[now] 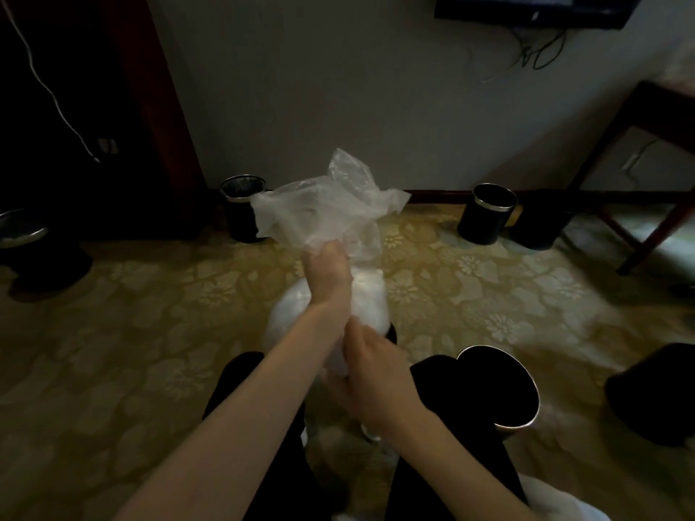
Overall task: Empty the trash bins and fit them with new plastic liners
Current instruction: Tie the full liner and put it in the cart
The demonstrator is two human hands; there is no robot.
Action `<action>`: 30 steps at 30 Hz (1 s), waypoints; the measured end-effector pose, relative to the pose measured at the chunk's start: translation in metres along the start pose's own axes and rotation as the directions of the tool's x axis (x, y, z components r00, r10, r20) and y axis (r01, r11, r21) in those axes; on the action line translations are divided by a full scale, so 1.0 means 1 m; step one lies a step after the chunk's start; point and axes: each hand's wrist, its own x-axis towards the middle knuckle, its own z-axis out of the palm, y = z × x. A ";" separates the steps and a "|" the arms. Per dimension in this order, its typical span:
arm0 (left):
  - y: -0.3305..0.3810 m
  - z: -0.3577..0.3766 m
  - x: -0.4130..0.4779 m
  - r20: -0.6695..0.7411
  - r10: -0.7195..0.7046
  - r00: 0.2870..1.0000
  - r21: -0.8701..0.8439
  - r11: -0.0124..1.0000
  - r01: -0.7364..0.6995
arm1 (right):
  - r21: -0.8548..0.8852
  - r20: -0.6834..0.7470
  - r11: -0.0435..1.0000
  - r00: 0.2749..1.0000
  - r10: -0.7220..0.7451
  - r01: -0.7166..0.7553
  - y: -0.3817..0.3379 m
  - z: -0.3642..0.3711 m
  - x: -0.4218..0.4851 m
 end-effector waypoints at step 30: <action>-0.004 -0.006 0.005 -0.043 0.100 0.994 0.148 0.985 -0.093 | 0.029 -0.258 0.996 0.963 0.084 -0.079 0.051 -0.019 0.018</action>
